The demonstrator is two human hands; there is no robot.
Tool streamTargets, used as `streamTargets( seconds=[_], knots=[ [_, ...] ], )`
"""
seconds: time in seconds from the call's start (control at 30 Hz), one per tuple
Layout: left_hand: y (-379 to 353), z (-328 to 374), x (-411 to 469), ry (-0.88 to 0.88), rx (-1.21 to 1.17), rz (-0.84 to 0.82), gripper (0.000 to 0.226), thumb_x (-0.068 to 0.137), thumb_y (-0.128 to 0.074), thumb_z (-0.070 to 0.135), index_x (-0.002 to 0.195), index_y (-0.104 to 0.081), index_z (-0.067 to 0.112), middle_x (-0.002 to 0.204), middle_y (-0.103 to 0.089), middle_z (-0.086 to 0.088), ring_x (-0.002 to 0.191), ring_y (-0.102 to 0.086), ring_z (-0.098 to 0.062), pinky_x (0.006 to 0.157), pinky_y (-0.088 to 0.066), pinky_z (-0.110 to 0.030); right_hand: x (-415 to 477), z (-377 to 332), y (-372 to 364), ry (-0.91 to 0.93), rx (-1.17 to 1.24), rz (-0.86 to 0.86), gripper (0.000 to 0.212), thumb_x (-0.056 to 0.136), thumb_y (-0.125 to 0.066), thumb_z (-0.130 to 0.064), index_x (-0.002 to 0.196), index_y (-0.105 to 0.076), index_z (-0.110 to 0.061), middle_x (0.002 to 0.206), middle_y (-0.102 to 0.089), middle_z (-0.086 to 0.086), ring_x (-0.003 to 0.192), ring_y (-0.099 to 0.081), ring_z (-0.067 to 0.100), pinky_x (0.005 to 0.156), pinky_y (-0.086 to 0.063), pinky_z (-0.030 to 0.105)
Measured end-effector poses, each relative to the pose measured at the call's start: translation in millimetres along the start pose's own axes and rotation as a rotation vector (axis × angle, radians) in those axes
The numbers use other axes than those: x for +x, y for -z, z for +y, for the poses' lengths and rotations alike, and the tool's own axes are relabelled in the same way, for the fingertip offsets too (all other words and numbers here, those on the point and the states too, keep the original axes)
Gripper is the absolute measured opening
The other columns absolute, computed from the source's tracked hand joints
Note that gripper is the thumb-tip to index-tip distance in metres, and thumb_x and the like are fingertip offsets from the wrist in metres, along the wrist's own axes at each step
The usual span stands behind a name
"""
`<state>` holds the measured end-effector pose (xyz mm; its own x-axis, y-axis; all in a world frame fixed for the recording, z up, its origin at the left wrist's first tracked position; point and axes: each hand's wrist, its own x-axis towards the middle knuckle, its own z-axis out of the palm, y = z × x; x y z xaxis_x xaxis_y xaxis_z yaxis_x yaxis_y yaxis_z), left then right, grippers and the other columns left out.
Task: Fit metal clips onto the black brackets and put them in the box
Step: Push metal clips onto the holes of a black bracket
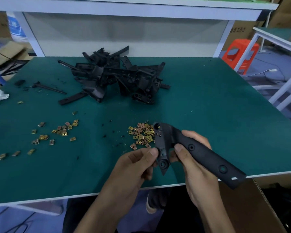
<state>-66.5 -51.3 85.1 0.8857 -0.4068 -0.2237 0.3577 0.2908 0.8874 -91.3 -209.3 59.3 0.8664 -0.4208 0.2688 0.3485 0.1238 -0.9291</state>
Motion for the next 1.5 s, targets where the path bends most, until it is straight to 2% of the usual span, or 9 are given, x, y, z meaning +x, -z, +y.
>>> streamTargets(
  seconds=[0.33,0.47,0.6,0.73,1.03,1.17,1.3,1.37,1.5],
  knots=[
    [2.7,-8.4,3.9,0.014,0.110,-0.002,0.029,0.074,-0.081,0.047,0.071,-0.070,0.021,0.059,-0.048,0.003,0.054,-0.039,-0.009,0.056,-0.036,-0.020,-7.9,-0.1,-1.0,0.084,-0.148,-0.020,0.027,0.096,-0.069,-0.019,0.118,-0.066,-0.035,0.112,-0.071,-0.012,0.092,-0.070,0.000,0.077,-0.054,0.013],
    [-16.5,-16.9,6.5,-0.024,-0.061,0.035,0.039,0.084,-0.069,0.056,0.075,-0.074,0.019,0.068,-0.060,0.000,0.060,-0.050,-0.009,0.060,-0.041,-0.023,11.1,-19.1,-16.6,-0.116,0.262,0.081,0.027,0.091,-0.070,-0.012,0.110,-0.073,-0.030,0.102,-0.075,-0.002,0.084,-0.070,0.008,0.069,-0.056,0.019],
    [-55.3,-45.3,-4.0,0.045,-0.032,-0.170,0.038,0.093,-0.056,0.044,0.116,-0.073,0.019,0.118,-0.073,-0.008,0.111,-0.069,-0.022,0.094,-0.055,-0.036,31.6,-39.3,-27.7,-0.198,0.639,0.171,0.027,0.087,-0.066,-0.016,0.113,-0.069,-0.019,0.098,-0.070,0.006,0.070,-0.064,0.010,0.061,-0.055,0.019],
    [-69.0,-55.0,-13.3,0.083,-0.175,-0.201,0.044,0.091,-0.060,0.044,0.121,-0.070,0.013,0.128,-0.067,-0.020,0.125,-0.061,-0.033,0.113,-0.040,-0.054,37.8,-42.5,-29.0,-0.072,0.535,0.224,0.026,0.090,-0.064,-0.014,0.115,-0.067,-0.020,0.097,-0.073,0.002,0.072,-0.064,0.010,0.063,-0.055,0.020],
    [-63.4,-57.8,-19.7,0.033,-0.034,-0.197,0.038,0.089,-0.060,0.033,0.126,-0.070,0.030,0.126,-0.070,-0.006,0.124,-0.062,-0.024,0.103,-0.049,-0.041,42.0,-43.7,-12.3,0.029,0.493,0.238,0.024,0.096,-0.061,-0.011,0.117,-0.066,-0.020,0.109,-0.071,0.004,0.082,-0.068,0.012,0.069,-0.057,0.023],
    [-81.5,-37.7,-21.2,0.106,-0.237,-0.253,0.050,0.094,-0.061,0.022,0.142,-0.053,0.012,0.138,-0.063,-0.010,0.131,-0.057,-0.023,0.115,-0.039,-0.045,38.4,-43.0,-20.7,-0.013,0.508,0.232,0.023,0.099,-0.058,-0.010,0.119,-0.064,-0.019,0.106,-0.071,0.004,0.079,-0.067,0.011,0.067,-0.055,0.022],
    [-80.1,-21.3,-13.1,0.225,-0.530,-0.147,0.063,0.088,-0.044,0.037,0.143,-0.050,0.004,0.143,-0.057,-0.018,0.139,-0.048,-0.027,0.122,-0.026,-0.046,21.9,-37.3,-30.1,-0.089,0.544,0.173,0.026,0.096,-0.064,-0.017,0.121,-0.068,-0.022,0.115,-0.073,0.006,0.090,-0.071,0.011,0.073,-0.057,0.023],
    [-78.0,-17.6,-10.4,0.247,-0.558,-0.225,0.063,0.097,-0.034,0.043,0.145,-0.047,0.005,0.145,-0.055,-0.016,0.140,-0.047,-0.026,0.123,-0.026,-0.044,19.8,-34.1,-28.8,-0.074,0.548,0.182,0.029,0.094,-0.065,-0.015,0.123,-0.065,-0.016,0.112,-0.074,0.007,0.089,-0.072,0.011,0.073,-0.057,0.021],
    [-46.5,-32.9,-10.6,0.136,-0.067,-0.165,0.043,0.094,-0.040,0.047,0.123,-0.063,0.025,0.117,-0.074,0.010,0.112,-0.067,-0.007,0.096,-0.053,-0.025,27.8,-29.0,-8.6,-0.040,0.451,0.260,0.025,0.095,-0.061,-0.010,0.119,-0.064,-0.015,0.108,-0.070,0.008,0.082,-0.070,0.010,0.071,-0.057,0.021]
  ],
)
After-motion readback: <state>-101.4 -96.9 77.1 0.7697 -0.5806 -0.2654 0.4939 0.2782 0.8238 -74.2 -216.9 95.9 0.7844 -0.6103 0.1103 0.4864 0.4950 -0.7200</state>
